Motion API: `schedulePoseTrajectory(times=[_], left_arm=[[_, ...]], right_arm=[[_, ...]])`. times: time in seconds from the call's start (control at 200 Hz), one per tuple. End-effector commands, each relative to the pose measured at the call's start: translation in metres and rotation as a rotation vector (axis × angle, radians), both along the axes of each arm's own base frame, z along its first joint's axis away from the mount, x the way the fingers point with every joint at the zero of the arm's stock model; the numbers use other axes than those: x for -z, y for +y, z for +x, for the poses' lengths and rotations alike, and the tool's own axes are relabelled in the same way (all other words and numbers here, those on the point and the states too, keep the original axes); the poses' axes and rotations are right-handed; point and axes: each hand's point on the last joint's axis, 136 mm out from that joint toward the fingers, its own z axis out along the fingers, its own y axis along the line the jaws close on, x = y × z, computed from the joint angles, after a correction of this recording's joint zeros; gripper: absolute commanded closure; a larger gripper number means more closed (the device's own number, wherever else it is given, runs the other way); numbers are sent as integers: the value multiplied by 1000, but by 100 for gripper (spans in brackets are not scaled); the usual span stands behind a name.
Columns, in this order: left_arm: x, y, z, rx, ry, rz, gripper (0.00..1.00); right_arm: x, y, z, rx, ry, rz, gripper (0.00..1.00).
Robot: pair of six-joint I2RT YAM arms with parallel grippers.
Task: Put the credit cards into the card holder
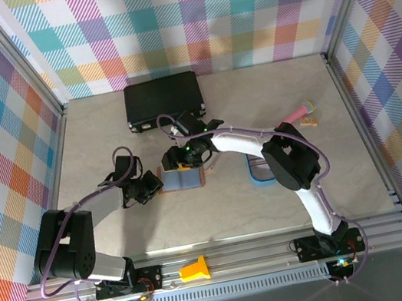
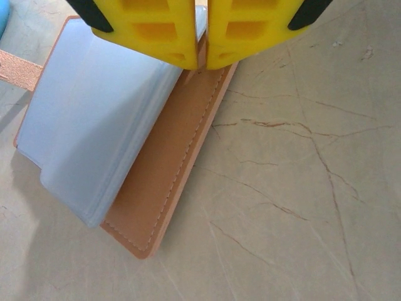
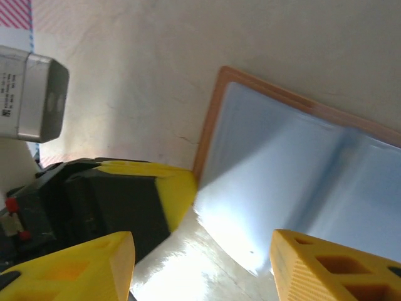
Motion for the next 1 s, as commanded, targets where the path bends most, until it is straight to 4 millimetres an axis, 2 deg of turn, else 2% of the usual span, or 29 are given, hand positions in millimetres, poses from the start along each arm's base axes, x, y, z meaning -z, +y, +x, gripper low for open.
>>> schedulePoseTrajectory(times=[0.0,0.42,0.565,0.655,0.805,0.905,0.995], left_arm=[[-11,7,3,-5,-18,20,88],[-16,9,-5,1,-21,15,87],[-11,5,-3,12,-27,-11,87],[-9,4,-2,12,-21,-13,87],[-9,5,1,11,-23,-3,87],[-12,5,5,15,-30,-2,87],[-15,3,8,21,-38,-7,87]], right_arm=[[9,16,-5,-56,40,49,42],[44,32,0,-64,102,58,42],[44,34,-1,-64,114,66,42],[29,37,1,-74,84,101,40],[-11,39,7,-81,2,158,38],[-36,32,14,-55,-43,182,38],[-56,16,21,-22,-89,196,38]])
